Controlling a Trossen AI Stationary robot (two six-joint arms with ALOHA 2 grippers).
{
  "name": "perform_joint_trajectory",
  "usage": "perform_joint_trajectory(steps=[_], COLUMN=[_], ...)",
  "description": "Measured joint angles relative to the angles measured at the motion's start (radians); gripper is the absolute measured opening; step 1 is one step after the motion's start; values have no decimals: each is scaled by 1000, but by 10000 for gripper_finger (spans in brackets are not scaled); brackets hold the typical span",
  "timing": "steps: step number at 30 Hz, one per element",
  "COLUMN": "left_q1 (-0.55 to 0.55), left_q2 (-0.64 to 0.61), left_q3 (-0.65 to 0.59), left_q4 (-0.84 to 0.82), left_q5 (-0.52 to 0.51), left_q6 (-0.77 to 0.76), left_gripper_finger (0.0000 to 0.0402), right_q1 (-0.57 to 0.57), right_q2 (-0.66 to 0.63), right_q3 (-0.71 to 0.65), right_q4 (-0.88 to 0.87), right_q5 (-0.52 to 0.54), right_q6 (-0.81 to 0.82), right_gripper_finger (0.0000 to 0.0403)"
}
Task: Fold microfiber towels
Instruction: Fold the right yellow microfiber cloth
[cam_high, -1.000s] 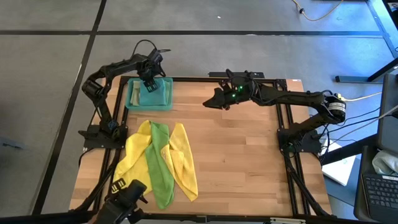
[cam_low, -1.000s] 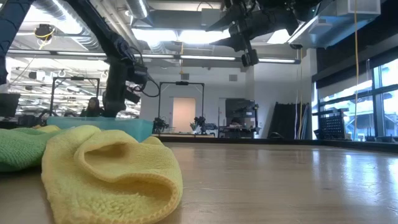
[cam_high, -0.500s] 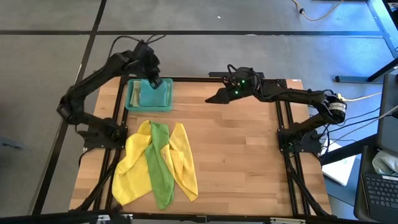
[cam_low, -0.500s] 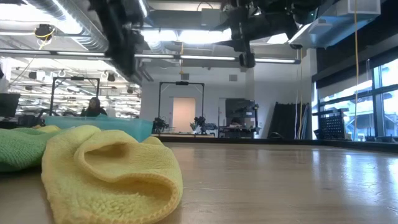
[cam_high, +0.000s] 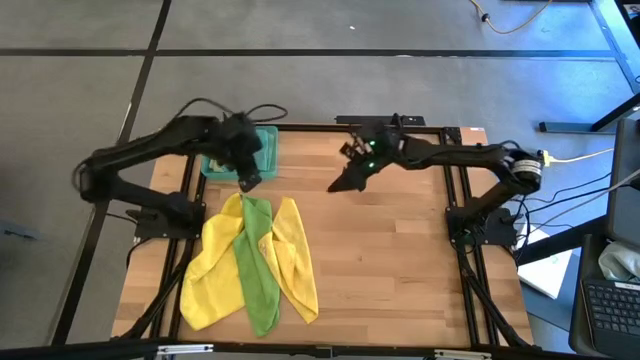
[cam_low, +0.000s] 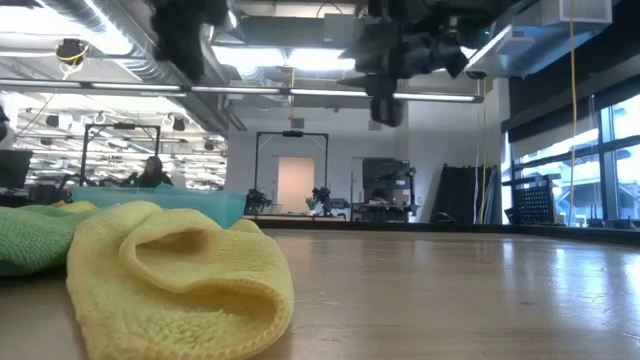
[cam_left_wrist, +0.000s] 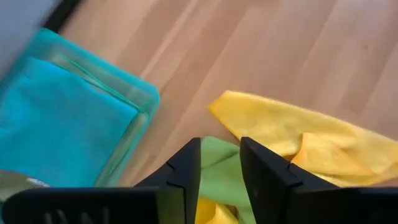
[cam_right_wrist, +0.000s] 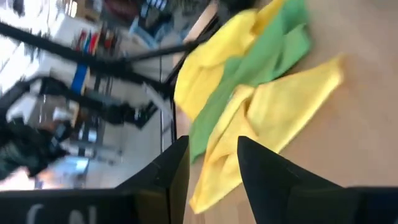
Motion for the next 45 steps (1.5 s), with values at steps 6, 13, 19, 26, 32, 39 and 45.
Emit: perform_joint_trajectory(steps=[6,13,19,26,32,39,45], left_q1=[-135,-235,-305,-344,-379,-379,-379], left_q2=[-210,-345,-384,-439,-477,-500,-499], left_q3=[-45,-175,-298,-415,-420,-420,-420], left_q4=[114,211,240,317,318,317,318], left_q5=[-45,-80,-83,-52,-50,-79,-81], left_q6=[-191,-347,-359,-356,-361,-362,-371], left_gripper_finger=[102,102,102,102,102,102,102], right_q1=[116,187,237,298,305,304,313], right_q2=[172,441,629,759,791,818,817], right_q3=[233,512,633,734,755,753,746], right_q4=[-129,-251,-313,-309,-311,-379,-378], right_q5=[62,132,73,152,268,186,177], right_q6=[-193,-280,-309,-311,-309,-316,-329], right_gripper_finger=[138,138,138,138,138,138,138])
